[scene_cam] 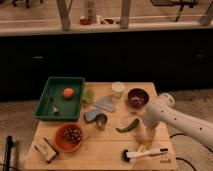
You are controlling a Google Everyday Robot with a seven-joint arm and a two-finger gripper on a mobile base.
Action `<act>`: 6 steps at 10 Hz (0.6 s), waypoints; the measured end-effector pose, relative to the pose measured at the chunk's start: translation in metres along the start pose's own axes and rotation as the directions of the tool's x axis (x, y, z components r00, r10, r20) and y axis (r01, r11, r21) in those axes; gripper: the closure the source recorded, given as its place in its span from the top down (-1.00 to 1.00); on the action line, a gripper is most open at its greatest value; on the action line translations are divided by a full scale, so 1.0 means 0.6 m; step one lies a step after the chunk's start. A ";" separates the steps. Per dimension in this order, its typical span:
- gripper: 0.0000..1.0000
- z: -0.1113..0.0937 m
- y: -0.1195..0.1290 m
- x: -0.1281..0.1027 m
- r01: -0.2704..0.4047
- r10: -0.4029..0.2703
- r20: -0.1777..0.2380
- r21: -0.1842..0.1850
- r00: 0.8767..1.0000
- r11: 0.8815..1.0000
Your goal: Place pepper in metal cup
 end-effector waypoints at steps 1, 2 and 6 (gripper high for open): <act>0.60 0.000 0.000 0.000 0.000 0.000 0.000 0.000 1.000 1.000; 0.60 -0.001 0.000 0.000 0.004 -0.004 0.001 0.000 1.000 1.000; 0.45 -0.066 -0.033 -0.012 0.148 -0.149 0.041 0.030 0.988 0.988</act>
